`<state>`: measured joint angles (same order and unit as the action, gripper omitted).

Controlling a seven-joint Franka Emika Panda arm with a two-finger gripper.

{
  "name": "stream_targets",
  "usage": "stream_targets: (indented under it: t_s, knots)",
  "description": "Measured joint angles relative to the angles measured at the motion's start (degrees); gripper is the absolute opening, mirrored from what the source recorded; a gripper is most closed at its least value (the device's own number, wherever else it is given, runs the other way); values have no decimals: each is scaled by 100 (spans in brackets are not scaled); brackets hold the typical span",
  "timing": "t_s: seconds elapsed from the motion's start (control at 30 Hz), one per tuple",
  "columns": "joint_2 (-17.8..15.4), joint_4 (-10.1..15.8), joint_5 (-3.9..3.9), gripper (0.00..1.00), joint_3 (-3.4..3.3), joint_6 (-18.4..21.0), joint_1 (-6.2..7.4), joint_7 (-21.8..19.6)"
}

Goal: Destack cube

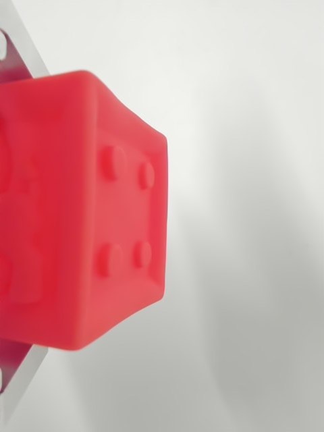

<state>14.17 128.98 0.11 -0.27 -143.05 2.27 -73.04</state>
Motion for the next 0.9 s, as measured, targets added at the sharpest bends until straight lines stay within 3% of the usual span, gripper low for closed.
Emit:
stream_targets:
  t_s: [0.9]
  knots:
    - [634, -706, 0, 0, 18, 45, 365, -546]
